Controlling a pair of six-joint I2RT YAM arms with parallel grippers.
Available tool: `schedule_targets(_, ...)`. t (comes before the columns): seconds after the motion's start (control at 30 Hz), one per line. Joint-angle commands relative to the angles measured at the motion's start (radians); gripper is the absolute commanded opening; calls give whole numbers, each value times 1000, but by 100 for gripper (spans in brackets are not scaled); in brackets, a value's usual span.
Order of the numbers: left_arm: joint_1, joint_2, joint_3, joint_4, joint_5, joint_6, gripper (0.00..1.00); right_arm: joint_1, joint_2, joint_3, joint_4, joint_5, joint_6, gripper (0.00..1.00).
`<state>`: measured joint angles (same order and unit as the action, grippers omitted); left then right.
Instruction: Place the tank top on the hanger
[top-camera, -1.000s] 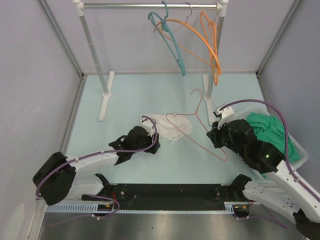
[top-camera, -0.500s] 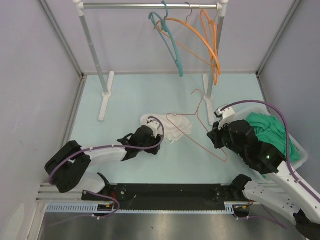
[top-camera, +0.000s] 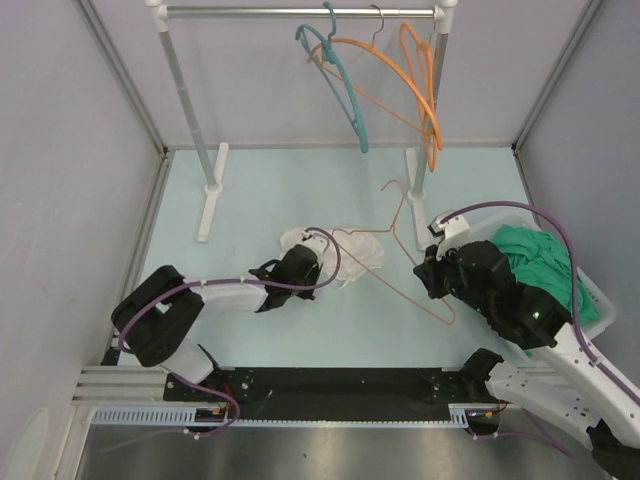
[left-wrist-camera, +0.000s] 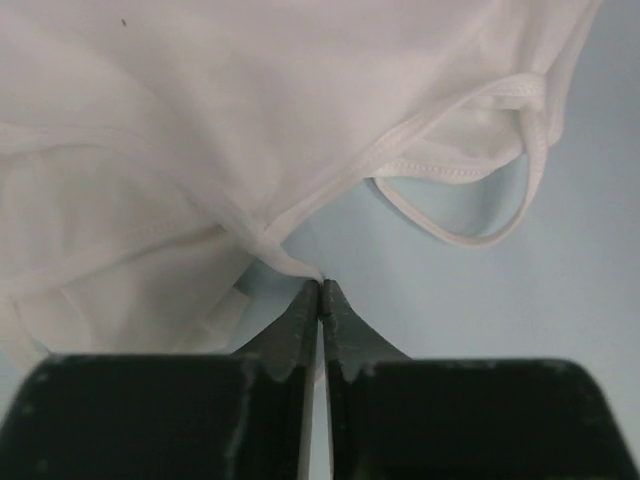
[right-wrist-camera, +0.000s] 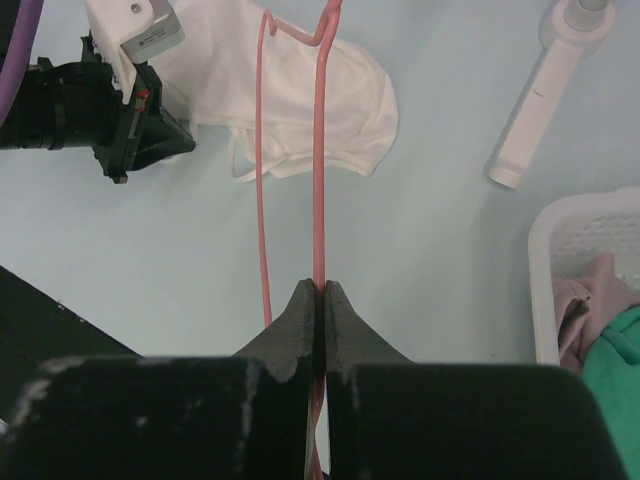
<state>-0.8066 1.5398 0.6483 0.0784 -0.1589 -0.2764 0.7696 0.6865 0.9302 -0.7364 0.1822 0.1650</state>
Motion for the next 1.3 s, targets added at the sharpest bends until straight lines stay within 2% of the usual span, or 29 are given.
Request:
schedule_targets(0.0, -5, -9, 24, -22, -59, -36, 0, 2, -28, 6, 23, 0, 5, 0)
schedule_targets(0.1, -5, -58, 27, -45, -68, -60, 0, 2, -36, 4, 22, -3, -8, 0)
schedule_targets(0.27, 3, -190, 83, -170, -103, -58, 0, 2, -45, 4, 5, -15, -25, 0)
schedule_targets(0.43, 118, -279, 166, -304, -33, -17, 0, 5, -44, 18, -9, -64, -59, 0)
schedule_targets(0.6, 199, -284, 250, -399, -18, 5, 0, 10, -47, 28, -1, -118, -68, 0)
schedule_targets(0.9, 234, -242, 438, -592, -27, 51, 0, 85, -68, 50, 41, -173, -53, 0)
schedule_targets(1.1, 236, -274, 467, -620, -4, 80, 0, 145, -44, 9, 136, -162, -55, 0)
schedule_targets(1.27, 239, -305, 481, -635, 77, 77, 0, 195, 1, -13, 233, -107, -71, 0)
